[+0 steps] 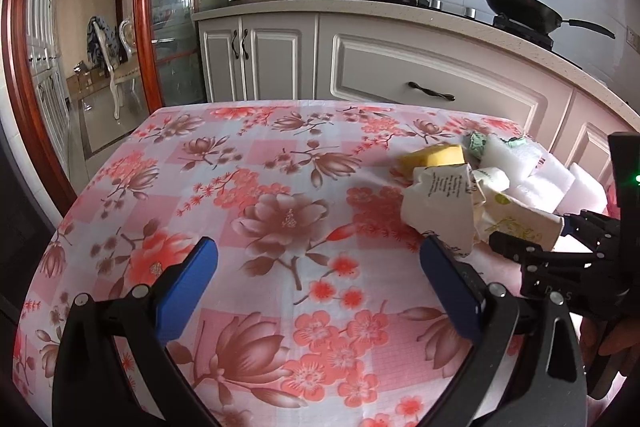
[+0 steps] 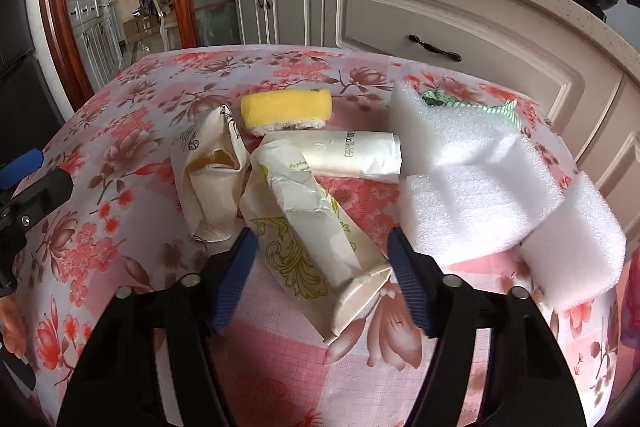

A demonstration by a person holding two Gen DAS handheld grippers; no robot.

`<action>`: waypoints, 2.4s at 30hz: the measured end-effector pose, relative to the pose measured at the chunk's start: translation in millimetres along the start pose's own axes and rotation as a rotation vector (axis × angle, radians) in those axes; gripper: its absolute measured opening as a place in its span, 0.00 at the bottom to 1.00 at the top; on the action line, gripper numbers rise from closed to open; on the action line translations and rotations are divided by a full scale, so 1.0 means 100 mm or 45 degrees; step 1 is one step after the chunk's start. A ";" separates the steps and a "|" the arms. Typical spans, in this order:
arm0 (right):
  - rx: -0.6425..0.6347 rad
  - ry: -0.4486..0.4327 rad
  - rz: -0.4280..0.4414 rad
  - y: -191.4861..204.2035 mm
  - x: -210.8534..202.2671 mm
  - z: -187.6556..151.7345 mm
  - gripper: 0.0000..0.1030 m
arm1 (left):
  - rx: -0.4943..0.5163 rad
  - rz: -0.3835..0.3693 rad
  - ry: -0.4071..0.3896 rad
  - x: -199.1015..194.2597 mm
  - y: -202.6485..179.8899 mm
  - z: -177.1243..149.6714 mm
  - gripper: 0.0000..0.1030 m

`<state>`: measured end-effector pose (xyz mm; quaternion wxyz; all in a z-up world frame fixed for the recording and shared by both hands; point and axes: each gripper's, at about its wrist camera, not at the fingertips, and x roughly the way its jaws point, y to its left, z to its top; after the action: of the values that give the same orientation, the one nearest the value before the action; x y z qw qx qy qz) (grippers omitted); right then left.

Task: Collect trash
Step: 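Grasp a paper tissue packet with the right tool while the left tool grasps another, then carry both paper tissue packets to the bin with both tools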

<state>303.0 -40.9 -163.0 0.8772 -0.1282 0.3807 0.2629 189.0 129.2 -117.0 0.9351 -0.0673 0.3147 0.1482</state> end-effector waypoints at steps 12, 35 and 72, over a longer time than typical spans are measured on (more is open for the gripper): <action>0.038 -0.068 0.064 -0.10 -0.34 -0.17 0.22 | 0.049 -0.044 0.035 0.10 -0.32 0.03 0.95; 0.208 -0.120 0.087 -0.45 -0.71 -0.50 0.22 | 0.137 -0.066 0.135 0.81 -0.98 0.27 0.66; 0.369 -0.242 -0.086 -0.82 -1.25 -0.83 0.22 | 0.274 -0.233 -0.097 -0.43 -1.40 -0.23 0.65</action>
<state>226.9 -189.5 -125.1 0.9269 0.0123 0.3255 0.1865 187.8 -18.8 -104.5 0.9578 0.0107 0.2856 0.0301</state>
